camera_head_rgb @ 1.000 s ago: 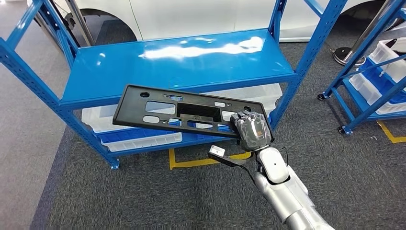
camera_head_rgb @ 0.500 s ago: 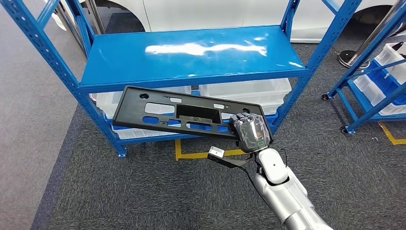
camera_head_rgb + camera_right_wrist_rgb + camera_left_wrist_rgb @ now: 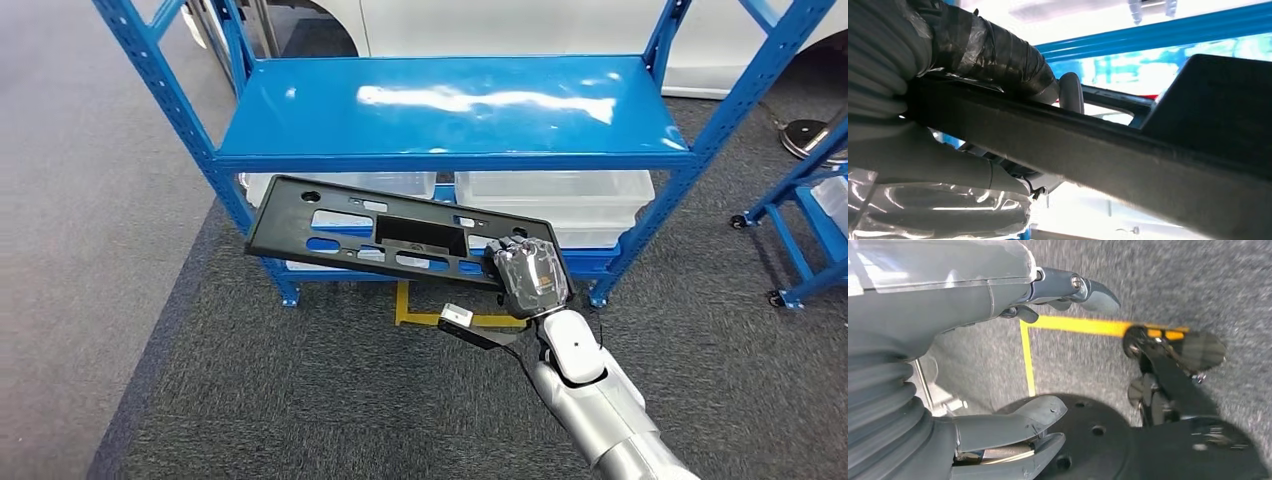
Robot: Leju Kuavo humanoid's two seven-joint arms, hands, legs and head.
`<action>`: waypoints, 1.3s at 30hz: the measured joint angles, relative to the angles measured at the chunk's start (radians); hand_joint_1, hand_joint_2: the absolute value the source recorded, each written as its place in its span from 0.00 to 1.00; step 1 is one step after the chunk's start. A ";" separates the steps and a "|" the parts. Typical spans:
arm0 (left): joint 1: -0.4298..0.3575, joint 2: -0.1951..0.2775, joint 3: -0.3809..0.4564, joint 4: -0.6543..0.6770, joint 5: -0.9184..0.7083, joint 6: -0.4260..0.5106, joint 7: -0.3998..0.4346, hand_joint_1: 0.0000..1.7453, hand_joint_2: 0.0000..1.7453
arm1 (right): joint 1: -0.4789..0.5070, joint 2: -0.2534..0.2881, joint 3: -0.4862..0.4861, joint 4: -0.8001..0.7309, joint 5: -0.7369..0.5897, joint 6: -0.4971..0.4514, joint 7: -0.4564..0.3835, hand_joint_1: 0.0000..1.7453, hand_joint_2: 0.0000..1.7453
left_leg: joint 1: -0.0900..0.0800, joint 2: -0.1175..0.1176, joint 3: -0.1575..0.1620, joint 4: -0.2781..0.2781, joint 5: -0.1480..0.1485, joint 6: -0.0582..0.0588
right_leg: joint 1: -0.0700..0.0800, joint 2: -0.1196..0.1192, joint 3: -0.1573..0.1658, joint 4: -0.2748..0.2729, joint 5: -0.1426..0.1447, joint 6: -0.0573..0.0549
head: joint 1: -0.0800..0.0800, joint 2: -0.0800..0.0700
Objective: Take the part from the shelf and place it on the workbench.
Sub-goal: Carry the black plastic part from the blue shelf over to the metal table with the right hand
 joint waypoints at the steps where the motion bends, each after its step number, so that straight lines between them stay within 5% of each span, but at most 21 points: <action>1: 0.001 0.000 0.000 0.000 0.000 0.000 0.000 0.00 1.00 | 0.001 0.000 0.000 0.000 -0.001 0.000 0.001 1.00 1.00 | 0.002 0.004 -0.019 0.042 -0.010 -0.004 | 0.001 -0.014 -0.003 0.003 0.000 0.000 | 0.000 0.000; 3: 0.003 0.000 0.000 0.000 -0.001 0.000 0.000 0.00 1.00 | 0.003 -0.001 0.000 0.001 -0.001 0.001 0.001 1.00 1.00 | 0.006 0.014 -0.003 0.015 0.022 -0.010 | 0.000 -0.039 -0.009 0.011 -0.002 0.001 | 0.000 0.000; 5: 0.002 0.001 0.000 0.000 -0.003 0.000 0.000 0.00 1.00 | 0.002 -0.001 0.000 0.001 -0.001 0.001 0.000 1.00 1.00 | 0.005 0.046 0.067 -0.113 0.080 -0.008 | 0.001 -0.060 -0.012 0.020 -0.005 0.007 | 0.000 0.000; 7: 0.002 0.002 0.000 0.000 -0.004 0.000 -0.001 0.00 1.00 | 0.002 -0.002 0.000 0.001 -0.001 0.001 0.000 1.00 1.00 | 0.000 0.068 0.108 -0.194 0.105 0.003 | 0.005 -0.077 -0.013 0.026 -0.007 0.017 | 0.001 0.000; 10: 0.004 0.002 0.000 0.000 -0.005 0.000 -0.001 0.00 1.00 | 0.001 -0.002 0.000 0.000 -0.002 0.001 0.000 1.00 1.00 | -0.003 0.045 0.103 -0.207 0.117 0.027 | 0.006 -0.094 -0.010 0.024 -0.004 0.037 | 0.001 0.000; 12: 0.005 0.001 0.000 0.000 -0.005 0.000 -0.001 0.00 1.00 | 0.001 -0.002 0.000 0.000 -0.003 0.001 0.000 1.00 1.00 | 0.001 0.027 0.099 -0.214 0.131 0.043 | 0.001 -0.056 -0.022 0.055 -0.034 0.047 | 0.001 0.000; 14: 0.004 0.001 0.000 0.000 -0.005 0.000 -0.001 0.00 1.00 | 0.003 -0.005 0.000 0.001 -0.004 0.002 0.000 1.00 1.00 | 0.002 0.008 0.090 -0.217 0.142 0.055 | -0.002 0.000 -0.064 0.162 -0.107 0.052 | 0.001 0.000; 16: 0.004 0.001 0.000 0.000 -0.005 0.001 -0.001 0.00 1.00 | 0.008 -0.009 0.000 0.001 -0.005 0.002 0.000 1.00 1.00 | 0.000 -0.016 0.079 -0.214 0.148 0.058 | -0.002 0.018 -0.111 0.282 -0.160 0.052 | 0.002 0.000; 17: 0.004 0.001 0.000 0.000 -0.005 0.001 -0.002 0.00 1.00 | 0.011 -0.010 0.000 0.001 -0.005 0.002 0.000 1.00 1.00 | -0.001 -0.030 0.075 -0.212 0.150 0.058 | -0.002 0.020 -0.116 0.300 -0.160 0.050 | 0.001 0.000; 19: 0.004 0.001 0.000 0.000 -0.005 0.001 -0.002 0.00 1.00 | 0.013 -0.011 0.000 0.001 -0.005 0.002 0.000 1.00 1.00 | -0.002 -0.059 0.070 -0.207 0.153 0.055 | -0.001 0.030 -0.068 0.221 -0.108 0.043 | 0.001 0.000; 21: 0.004 0.000 0.000 0.000 -0.005 0.001 -0.002 0.00 1.00 | 0.012 -0.013 0.000 0.001 -0.005 0.002 0.000 1.00 1.00 | -0.002 -0.083 0.065 -0.202 0.156 0.049 | -0.002 0.076 0.002 0.088 -0.057 0.034 | 0.001 0.000; 23: 0.003 -0.002 0.000 0.000 -0.005 0.001 -0.002 0.00 1.00 | 0.010 -0.016 0.000 0.000 -0.006 0.004 -0.001 1.00 1.00 | 0.001 -0.107 0.055 -0.201 0.163 0.037 | -0.001 0.105 0.027 0.031 -0.045 0.030 | 0.001 0.000; 25: 0.006 -0.002 0.001 0.000 -0.005 0.001 -0.002 0.00 1.00 | 0.010 -0.017 0.000 -0.001 -0.008 0.007 -0.002 1.00 1.00 | 0.004 -0.129 0.046 -0.204 0.171 0.021 | -0.002 0.085 0.027 0.025 -0.040 0.025 | 0.002 0.000; 27: 0.007 -0.001 0.002 0.000 -0.005 0.002 -0.001 0.00 1.00 | 0.010 -0.017 0.000 -0.006 -0.008 0.010 -0.002 1.00 1.00 | 0.000 -0.096 0.031 -0.180 0.154 0.012 | -0.006 0.057 0.029 0.014 -0.032 0.013 | -0.001 0.000; 30: 0.005 -0.001 0.002 0.000 -0.005 0.003 0.000 0.00 1.00 | 0.011 -0.018 0.000 -0.011 -0.010 0.012 -0.002 1.00 1.00 | -0.001 -0.006 -0.042 -0.013 0.059 0.002 | -0.004 0.012 0.026 0.009 -0.026 0.003 | -0.006 0.000; 32: 0.005 -0.002 0.002 0.000 -0.005 0.003 0.000 0.00 1.00 | 0.015 -0.020 0.000 -0.011 -0.010 0.014 -0.002 1.00 1.00 | 0.002 0.007 -0.075 0.074 0.028 -0.004 | -0.001 -0.020 0.023 0.010 -0.026 0.003 | -0.006 0.000; 34: 0.006 -0.001 0.003 0.000 -0.005 0.003 0.000 0.00 1.00 | 0.017 -0.020 0.000 -0.012 -0.010 0.015 -0.004 1.00 1.00 | 0.004 0.018 -0.031 0.013 0.068 -0.005 | -0.001 -0.049 0.023 0.012 -0.027 0.004 | -0.006 0.000; 37: 0.004 -0.001 0.003 0.000 -0.005 0.005 0.002 0.00 1.00 | 0.018 -0.022 0.000 -0.021 -0.009 0.015 -0.005 1.00 1.00 | -0.006 0.083 0.078 -0.177 0.130 0.009 | 0.007 -0.085 0.026 0.016 -0.032 0.015 | -0.006 0.000; 39: 0.005 -0.001 0.003 0.000 -0.007 0.005 0.008 0.00 1.00 | 0.021 -0.023 0.000 -0.031 -0.006 0.015 -0.005 1.00 1.00 | -0.014 0.089 0.086 -0.204 0.131 0.024 | 0.014 -0.106 0.028 0.016 -0.033 0.024 | -0.004 0.000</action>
